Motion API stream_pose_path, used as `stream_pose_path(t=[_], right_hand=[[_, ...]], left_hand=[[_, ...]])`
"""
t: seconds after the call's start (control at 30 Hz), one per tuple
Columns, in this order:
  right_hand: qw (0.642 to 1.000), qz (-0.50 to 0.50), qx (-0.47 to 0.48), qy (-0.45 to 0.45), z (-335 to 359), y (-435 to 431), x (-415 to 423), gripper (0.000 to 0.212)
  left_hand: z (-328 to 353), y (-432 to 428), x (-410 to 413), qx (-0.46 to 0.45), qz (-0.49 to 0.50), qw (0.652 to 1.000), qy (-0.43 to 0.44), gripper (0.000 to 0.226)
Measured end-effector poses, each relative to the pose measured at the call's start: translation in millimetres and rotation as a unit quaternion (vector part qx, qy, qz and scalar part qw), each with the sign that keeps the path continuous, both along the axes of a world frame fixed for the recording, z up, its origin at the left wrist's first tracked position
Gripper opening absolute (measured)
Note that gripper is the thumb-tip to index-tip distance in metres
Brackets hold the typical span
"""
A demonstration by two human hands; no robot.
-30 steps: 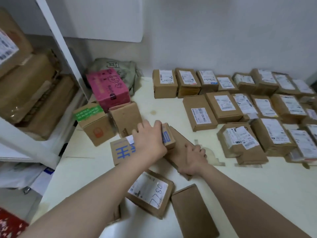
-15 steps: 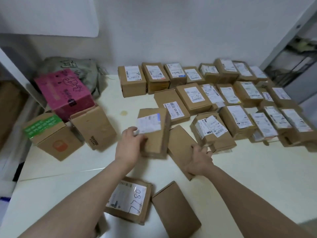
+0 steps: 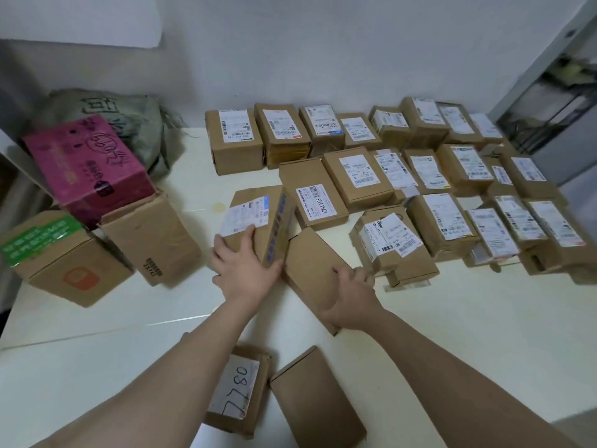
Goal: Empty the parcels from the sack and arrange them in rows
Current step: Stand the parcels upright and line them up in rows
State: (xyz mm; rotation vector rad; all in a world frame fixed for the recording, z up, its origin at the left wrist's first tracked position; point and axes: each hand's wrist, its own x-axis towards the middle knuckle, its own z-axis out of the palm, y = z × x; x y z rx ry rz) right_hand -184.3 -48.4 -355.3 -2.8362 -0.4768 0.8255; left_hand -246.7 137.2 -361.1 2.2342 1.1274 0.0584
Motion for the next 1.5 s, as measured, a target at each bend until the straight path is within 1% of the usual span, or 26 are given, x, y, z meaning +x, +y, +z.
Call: stream_pose_path(t=[0.07,0.13,0.23,0.33,0.43,0.5,0.53,0.57,0.63,0.67,0.7,0.77,0.83,0.87,0.9,0.97,1.03,1.1,1.13,1.2,1.27,1.33,1.4,1.43,1.47,1.5], right_hand=[[1.0,0.008,-0.006,-0.005,1,3,1,0.095],[1.0,0.006,-0.007,-0.005,1,3,2,0.095],[1.0,-0.026,0.002,0.01,-4,-3,6,0.096],[0.996,-0.068,0.033,0.037,-3,-10,13,0.097],[0.993,-0.074,0.06,0.066,2,-15,17,0.097],[0.984,-0.103,0.096,0.11,6,-19,17,0.095],[0.971,-0.133,0.136,0.146,10,-22,17,0.09],[0.948,-0.166,0.194,0.188,13,-25,17,0.08],[0.873,-0.228,0.318,0.291,20,-31,19,0.049],[0.836,-0.244,0.362,0.333,22,-33,19,0.039],[0.811,-0.254,0.39,0.354,24,-34,19,0.034],[0.795,-0.294,0.406,0.343,25,-32,17,0.03],[0.798,-0.356,0.395,0.282,23,-27,13,0.039],[0.803,-0.366,0.393,0.259,21,-25,11,0.048],[0.818,-0.353,0.385,0.242,21,-23,9,0.06],[0.872,-0.268,0.35,0.213,23,-15,1,0.086],[0.908,-0.185,0.324,0.189,24,-3,-6,0.1],[0.926,-0.165,0.305,0.149,21,7,-11,0.094],[0.926,-0.184,0.301,0.136,20,9,-11,0.086],[0.918,-0.231,0.29,0.137,17,5,-6,0.067],[0.938,-0.237,0.229,0.109,18,-5,0,0.053],[0.964,-0.224,0.138,0.036,17,-14,4,0.054],[0.977,-0.195,0.074,-0.038,14,-14,1,0.053],[0.981,-0.171,0.056,-0.077,12,-11,-2,0.051],[0.981,-0.145,0.051,-0.115,12,-8,-6,0.049],[0.981,-0.123,0.057,-0.139,11,-3,-10,0.047]], left_hand=[[1,0,11,0.015,0.05,0.998,0.021,0.088],[1,1,25,0.004,0.071,0.997,0.02,0.086],[2,4,48,-0.041,0.047,0.998,-0.022,0.087],[2,11,67,-0.075,0.022,0.996,-0.047,0.082],[7,17,77,-0.053,0.055,0.997,-0.025,0.071],[11,18,77,-0.043,0.081,0.996,-0.019,0.063],[12,17,76,-0.043,0.085,0.995,-0.013,0.06],[12,14,73,-0.036,0.079,0.996,-0.004,0.057],[11,6,66,-0.002,0.047,0.999,0.006,0.047],[10,1,63,0.01,0.031,0.999,0.004,0.044],[10,-3,59,0.012,0.019,1.0,0.001,0.042],[8,-11,53,0.014,-0.002,1.0,0.002,0.038],[8,-15,45,0.032,-0.02,0.999,0.01,0.035],[9,-16,41,0.043,-0.026,0.999,0.015,0.034],[10,-16,38,0.052,-0.032,0.998,0.022,0.035],[11,-17,33,0.061,-0.079,0.995,0.03,0.034],[13,-21,29,0.057,-0.149,0.987,0.011,0.029],[16,-25,29,0.058,-0.18,0.982,-0.016,0.027],[18,-25,28,0.06,-0.175,0.983,-0.02,0.028],[23,-22,28,0.058,-0.124,0.99,-0.015,0.034],[27,-13,27,0.037,-0.045,0.998,-0.006,0.045],[27,1,26,-0.001,0.033,0.999,-0.009,0.058],[22,15,25,-0.068,0.074,0.994,-0.032,0.076],[17,23,25,-0.11,0.071,0.99,-0.055,0.084],[13,28,25,-0.148,0.058,0.984,-0.082,0.086],[11,31,24,-0.171,0.045,0.979,-0.102,0.082]])
